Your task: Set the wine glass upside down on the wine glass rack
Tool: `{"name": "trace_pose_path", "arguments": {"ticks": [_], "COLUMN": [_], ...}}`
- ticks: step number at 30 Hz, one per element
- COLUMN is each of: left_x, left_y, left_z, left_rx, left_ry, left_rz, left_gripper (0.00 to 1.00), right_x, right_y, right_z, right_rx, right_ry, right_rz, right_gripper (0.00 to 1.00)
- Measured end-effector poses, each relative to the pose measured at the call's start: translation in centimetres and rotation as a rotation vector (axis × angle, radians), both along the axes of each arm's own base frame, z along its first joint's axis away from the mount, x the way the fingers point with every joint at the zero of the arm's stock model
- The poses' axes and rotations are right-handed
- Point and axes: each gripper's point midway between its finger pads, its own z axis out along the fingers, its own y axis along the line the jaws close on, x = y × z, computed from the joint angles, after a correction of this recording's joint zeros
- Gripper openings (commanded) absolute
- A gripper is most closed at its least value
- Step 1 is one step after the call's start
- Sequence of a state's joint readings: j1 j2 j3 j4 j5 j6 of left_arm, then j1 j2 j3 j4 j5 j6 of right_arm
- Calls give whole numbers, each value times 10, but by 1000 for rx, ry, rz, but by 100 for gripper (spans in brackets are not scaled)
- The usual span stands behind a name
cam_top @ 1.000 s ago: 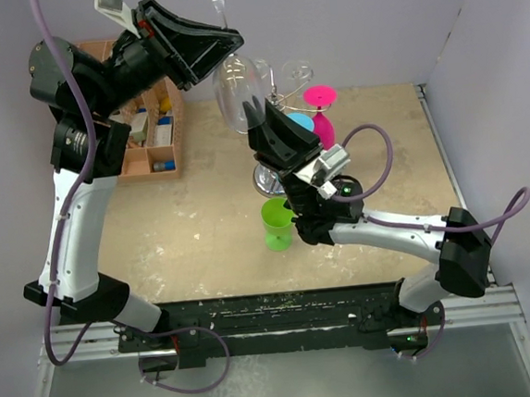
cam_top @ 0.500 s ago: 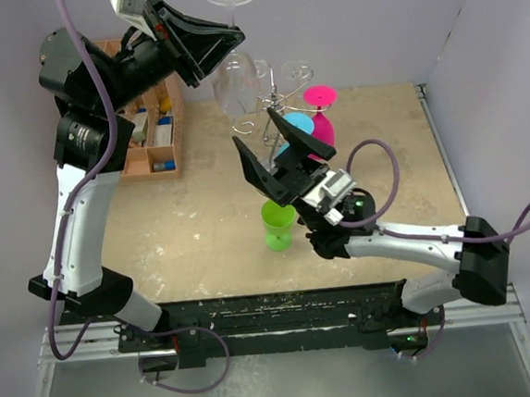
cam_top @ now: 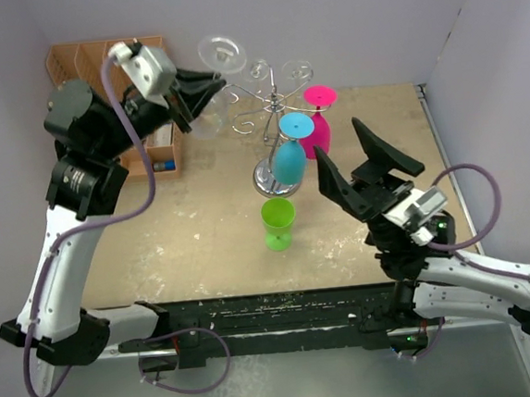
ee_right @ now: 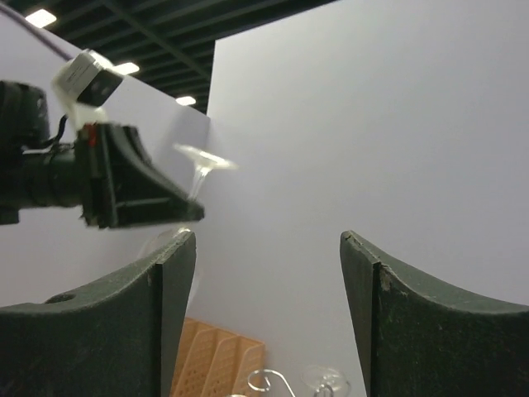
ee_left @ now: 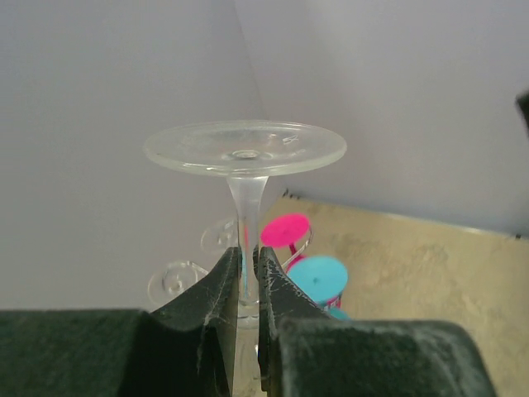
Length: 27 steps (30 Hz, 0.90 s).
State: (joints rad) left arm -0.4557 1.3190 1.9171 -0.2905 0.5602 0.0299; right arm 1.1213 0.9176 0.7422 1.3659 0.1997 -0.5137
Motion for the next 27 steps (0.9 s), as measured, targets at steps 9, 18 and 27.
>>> {"name": "trace_pose_path", "arguments": {"ticks": [9, 18, 27], "left_x": [5, 59, 101], "left_y": [22, 33, 18], "left_z": [-120, -195, -217], "left_rx": [166, 252, 298], "left_ry": [-44, -77, -42], "left_rz": [115, 243, 224], "left_gripper": [0, 0, 0], "right_x": [3, 15, 18], "right_y": [-23, -10, -14], "right_z": [9, -33, -46], "right_rx": [-58, -186, -176], "right_ry": [194, 350, 405], "right_rz": [44, 45, 50], "right_gripper": [100, 100, 100]}}
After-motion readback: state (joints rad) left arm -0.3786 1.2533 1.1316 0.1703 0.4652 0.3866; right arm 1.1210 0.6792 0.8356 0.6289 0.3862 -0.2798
